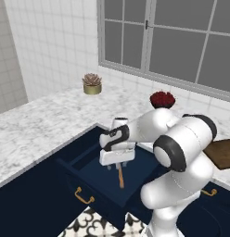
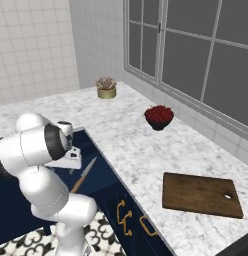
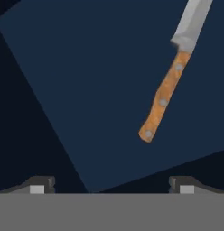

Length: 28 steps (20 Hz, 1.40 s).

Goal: Pick up the knife from the drawer and place it on the cutting board. Then place the meat from the plate to the cutting board.

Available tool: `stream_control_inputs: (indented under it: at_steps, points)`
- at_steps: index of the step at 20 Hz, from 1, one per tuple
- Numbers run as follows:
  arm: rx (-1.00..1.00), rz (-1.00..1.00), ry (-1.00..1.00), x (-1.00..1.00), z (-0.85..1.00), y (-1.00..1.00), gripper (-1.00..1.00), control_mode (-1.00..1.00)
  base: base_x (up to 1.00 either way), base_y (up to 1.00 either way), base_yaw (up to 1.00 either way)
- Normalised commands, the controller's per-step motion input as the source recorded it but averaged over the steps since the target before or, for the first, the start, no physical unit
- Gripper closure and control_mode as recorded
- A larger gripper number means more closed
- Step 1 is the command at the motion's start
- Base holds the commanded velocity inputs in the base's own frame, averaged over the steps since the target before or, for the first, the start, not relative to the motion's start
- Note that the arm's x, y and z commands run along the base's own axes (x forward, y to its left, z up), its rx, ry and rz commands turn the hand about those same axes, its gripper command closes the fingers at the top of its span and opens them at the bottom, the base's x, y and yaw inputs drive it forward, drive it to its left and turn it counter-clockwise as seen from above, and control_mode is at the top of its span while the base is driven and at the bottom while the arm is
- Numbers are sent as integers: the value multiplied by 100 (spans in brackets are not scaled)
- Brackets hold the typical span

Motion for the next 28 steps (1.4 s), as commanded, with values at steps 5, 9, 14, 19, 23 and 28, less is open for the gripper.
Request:
stream_control_inputs:
  at_steps: [5, 9, 14, 19, 23, 28]
  points:
    - [-11, -15, -9, 3, -28, -27, -100, -100, 0, 0, 0]
    - [-14, -15, -13, 0, -36, -5, -100, -100, 0, 0, 0]
    - [-1, -12, 0, 40, -16, -15, -100, -100, 0, 0, 0]
    - [0, -2, 5, 41, -11, -6, -100, -100, 0, 0, 0]
    - [-1, 0, 0, 31, -49, 0, -100, -100, 0, 0, 0]
    - [0, 0, 3, 26, -59, 0, -100, -100, 0, 0, 0]
